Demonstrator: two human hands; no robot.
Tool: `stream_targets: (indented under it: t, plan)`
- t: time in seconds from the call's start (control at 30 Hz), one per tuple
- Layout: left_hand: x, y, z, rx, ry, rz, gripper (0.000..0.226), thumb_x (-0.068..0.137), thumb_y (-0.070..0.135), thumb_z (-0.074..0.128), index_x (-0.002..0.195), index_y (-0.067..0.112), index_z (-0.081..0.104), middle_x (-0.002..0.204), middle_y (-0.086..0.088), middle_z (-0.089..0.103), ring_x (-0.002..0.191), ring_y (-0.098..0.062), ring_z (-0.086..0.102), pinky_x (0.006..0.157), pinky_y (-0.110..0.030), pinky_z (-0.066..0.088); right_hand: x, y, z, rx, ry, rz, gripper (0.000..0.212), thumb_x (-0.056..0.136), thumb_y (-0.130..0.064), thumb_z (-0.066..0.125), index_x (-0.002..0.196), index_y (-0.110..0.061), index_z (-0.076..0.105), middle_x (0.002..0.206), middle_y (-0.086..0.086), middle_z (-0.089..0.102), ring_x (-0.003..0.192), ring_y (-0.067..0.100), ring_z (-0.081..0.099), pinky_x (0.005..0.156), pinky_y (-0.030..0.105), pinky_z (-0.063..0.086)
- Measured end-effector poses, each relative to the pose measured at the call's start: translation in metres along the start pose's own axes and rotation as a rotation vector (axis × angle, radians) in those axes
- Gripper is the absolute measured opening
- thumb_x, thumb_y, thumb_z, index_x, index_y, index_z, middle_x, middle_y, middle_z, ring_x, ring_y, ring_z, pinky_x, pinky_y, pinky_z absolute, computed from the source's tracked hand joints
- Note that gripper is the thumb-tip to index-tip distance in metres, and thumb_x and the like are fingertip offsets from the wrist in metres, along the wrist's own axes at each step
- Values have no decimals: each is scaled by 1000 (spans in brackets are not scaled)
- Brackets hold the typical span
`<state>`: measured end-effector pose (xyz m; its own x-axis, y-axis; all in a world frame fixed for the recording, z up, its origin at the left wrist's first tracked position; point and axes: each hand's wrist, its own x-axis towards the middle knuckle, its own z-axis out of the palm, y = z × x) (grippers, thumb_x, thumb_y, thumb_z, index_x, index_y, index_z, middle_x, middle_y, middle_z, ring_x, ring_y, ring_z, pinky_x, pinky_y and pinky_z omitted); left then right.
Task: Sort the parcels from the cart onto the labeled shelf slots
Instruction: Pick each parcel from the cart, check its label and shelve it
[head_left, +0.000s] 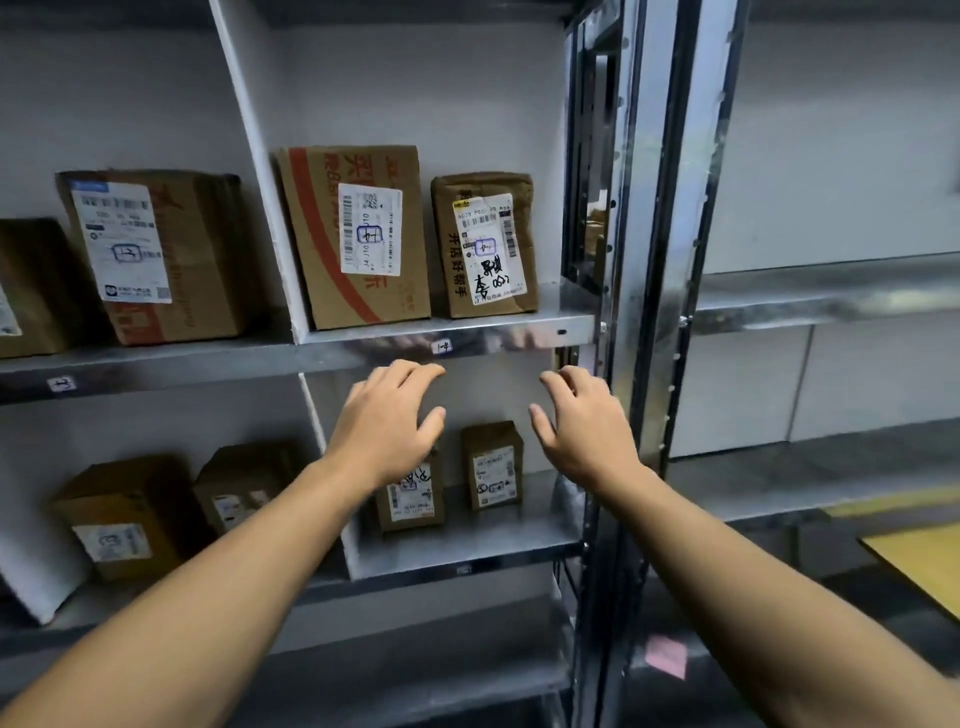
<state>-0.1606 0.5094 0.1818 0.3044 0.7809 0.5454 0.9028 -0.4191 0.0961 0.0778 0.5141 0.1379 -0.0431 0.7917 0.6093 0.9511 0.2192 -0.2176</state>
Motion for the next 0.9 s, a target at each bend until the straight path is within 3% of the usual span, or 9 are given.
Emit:
stream_targets:
  t: [0.2, 0.4, 0.53, 0.67, 0.9]
  plan:
    - [-48, 45, 48, -30, -183, 116, 48, 93, 40, 52, 138, 25, 46, 135, 2, 48, 124, -23, 42, 103, -42, 34, -108, 30, -7, -284, -222, 88, 36, 92, -48, 50, 111, -18, 58, 110, 10, 61, 100, 35, 60, 78, 43, 48]
    - [-107, 114, 100, -117, -370, 273, 47, 94, 41, 50, 138, 26, 46, 134, 2, 50, 123, -23, 45, 100, -40, 36, -224, 59, -38, -359, -392, 256, 41, 94, -50, 41, 114, -19, 57, 113, 10, 60, 105, 36, 59, 81, 43, 48]
    - [-132, 169, 126, -195, -480, 378, 47, 95, 41, 50, 139, 27, 45, 136, 3, 49, 126, -22, 43, 104, -40, 34, -300, 76, -62, -359, -494, 446, 43, 99, -51, 37, 129, -23, 49, 129, 8, 54, 117, 32, 52, 93, 43, 44]
    - [-152, 232, 144, -253, -540, 477, 47, 94, 41, 49, 139, 27, 45, 136, 4, 49, 124, -22, 45, 102, -38, 35, -362, 95, -90, -372, -540, 656, 47, 100, -53, 37, 136, -24, 45, 138, 8, 50, 125, 31, 47, 101, 46, 42]
    - [-170, 338, 170, -279, -623, 614, 48, 95, 45, 46, 140, 30, 42, 139, 6, 46, 124, -20, 44, 103, -39, 35, -427, 151, -128, -348, -547, 911, 47, 98, -52, 42, 135, -24, 45, 140, 6, 48, 127, 31, 45, 101, 45, 41]
